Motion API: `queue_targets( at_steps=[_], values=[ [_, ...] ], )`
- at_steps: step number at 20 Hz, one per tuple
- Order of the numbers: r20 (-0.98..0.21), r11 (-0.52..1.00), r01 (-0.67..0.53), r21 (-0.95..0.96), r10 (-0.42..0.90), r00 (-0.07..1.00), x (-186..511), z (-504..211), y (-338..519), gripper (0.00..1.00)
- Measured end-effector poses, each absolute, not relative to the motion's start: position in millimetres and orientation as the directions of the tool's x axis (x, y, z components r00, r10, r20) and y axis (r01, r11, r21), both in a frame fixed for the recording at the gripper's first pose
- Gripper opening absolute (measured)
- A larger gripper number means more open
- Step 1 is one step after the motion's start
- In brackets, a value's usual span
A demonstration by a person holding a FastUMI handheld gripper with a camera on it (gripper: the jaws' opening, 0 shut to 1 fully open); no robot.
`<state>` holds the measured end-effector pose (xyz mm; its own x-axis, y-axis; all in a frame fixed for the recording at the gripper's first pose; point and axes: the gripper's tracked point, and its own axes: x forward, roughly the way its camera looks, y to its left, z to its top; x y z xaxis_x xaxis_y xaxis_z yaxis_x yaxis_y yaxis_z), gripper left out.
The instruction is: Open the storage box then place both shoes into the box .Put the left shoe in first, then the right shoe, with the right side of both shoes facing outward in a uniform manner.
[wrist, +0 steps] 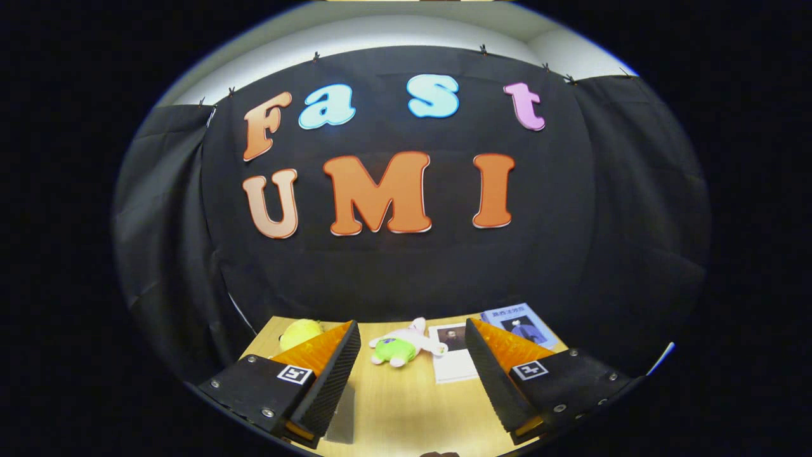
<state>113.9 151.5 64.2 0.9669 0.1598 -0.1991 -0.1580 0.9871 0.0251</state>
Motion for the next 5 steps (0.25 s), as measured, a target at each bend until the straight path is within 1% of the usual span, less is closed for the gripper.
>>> queue_targets(
  at_steps=[5],
  values=[
    [-0.122,0.992,-0.127,0.002,0.127,0.984,88.9,96.4,99.6,0.98]
  ],
)
